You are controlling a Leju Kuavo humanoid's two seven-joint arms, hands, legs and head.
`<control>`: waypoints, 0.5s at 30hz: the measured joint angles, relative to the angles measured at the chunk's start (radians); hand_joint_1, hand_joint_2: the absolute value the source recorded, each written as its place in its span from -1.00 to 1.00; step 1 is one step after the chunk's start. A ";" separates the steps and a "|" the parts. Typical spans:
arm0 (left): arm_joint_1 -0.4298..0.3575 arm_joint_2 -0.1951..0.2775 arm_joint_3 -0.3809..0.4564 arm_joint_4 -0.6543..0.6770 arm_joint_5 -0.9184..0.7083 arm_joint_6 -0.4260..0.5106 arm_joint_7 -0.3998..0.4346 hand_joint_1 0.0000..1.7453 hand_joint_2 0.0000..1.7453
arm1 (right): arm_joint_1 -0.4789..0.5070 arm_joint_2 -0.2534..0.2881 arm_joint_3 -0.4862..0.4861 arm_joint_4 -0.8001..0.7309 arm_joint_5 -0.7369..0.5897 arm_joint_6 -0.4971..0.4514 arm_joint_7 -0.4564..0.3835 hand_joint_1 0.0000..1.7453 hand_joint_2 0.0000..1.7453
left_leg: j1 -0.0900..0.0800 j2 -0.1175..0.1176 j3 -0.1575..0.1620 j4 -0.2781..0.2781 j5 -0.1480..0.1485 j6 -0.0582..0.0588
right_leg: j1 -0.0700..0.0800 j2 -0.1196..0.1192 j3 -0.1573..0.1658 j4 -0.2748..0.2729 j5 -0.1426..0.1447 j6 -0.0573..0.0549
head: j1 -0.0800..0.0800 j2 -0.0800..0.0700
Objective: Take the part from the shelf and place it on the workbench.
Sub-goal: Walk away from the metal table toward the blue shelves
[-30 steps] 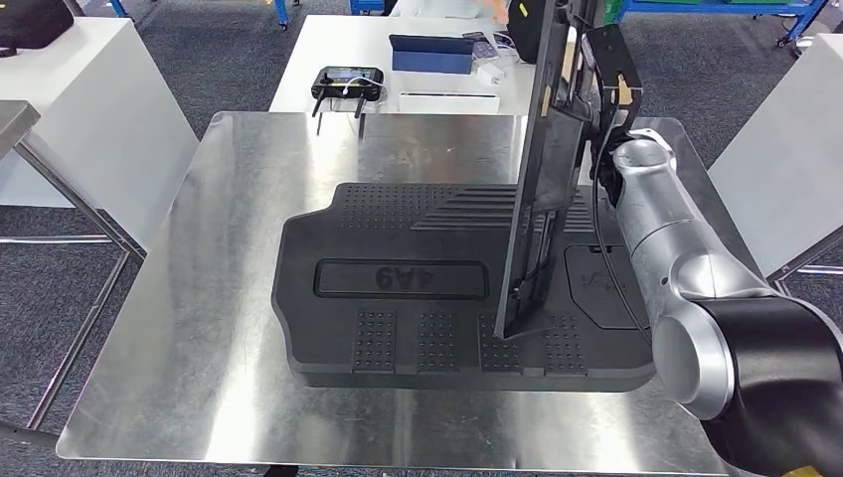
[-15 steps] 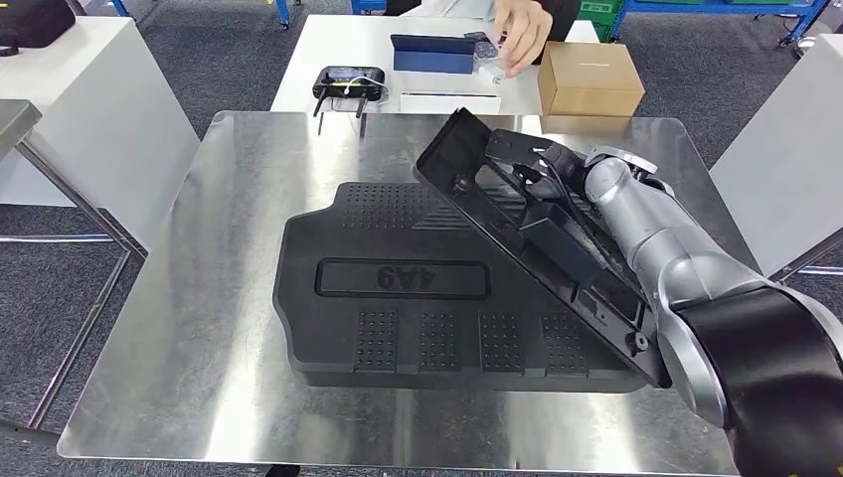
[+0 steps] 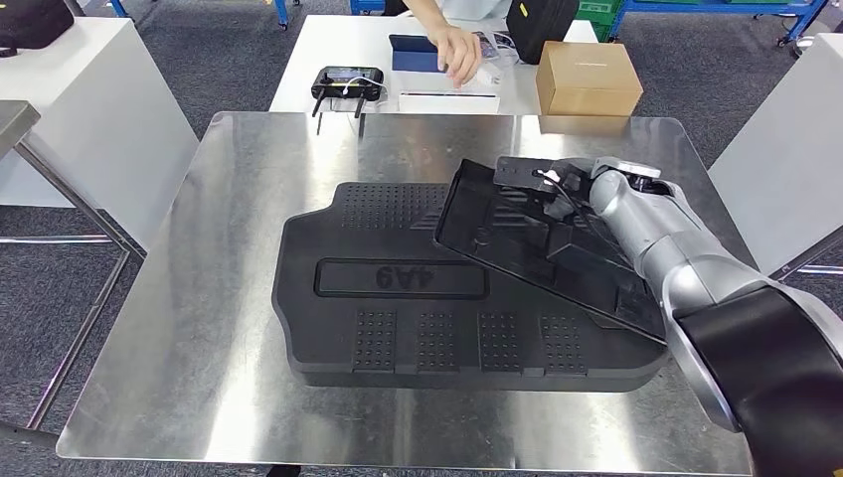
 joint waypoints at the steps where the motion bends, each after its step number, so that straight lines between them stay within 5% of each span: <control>1: 0.000 0.000 0.000 0.000 0.000 0.000 -0.001 -1.00 1.00 | 0.000 0.000 0.003 0.000 0.001 -0.001 -0.001 -1.00 -1.00 | 0.000 0.000 0.000 0.000 0.000 0.000 | 0.000 0.000 0.000 0.000 0.000 0.000 | 0.000 0.000; 15: 0.000 0.000 0.000 0.000 0.000 0.005 -0.004 -1.00 1.00 | 0.000 0.003 0.019 0.002 0.011 -0.015 -0.010 -1.00 -1.00 | 0.000 0.000 0.000 0.000 0.000 0.000 | 0.000 0.000 0.000 0.000 0.000 0.000 | 0.000 0.000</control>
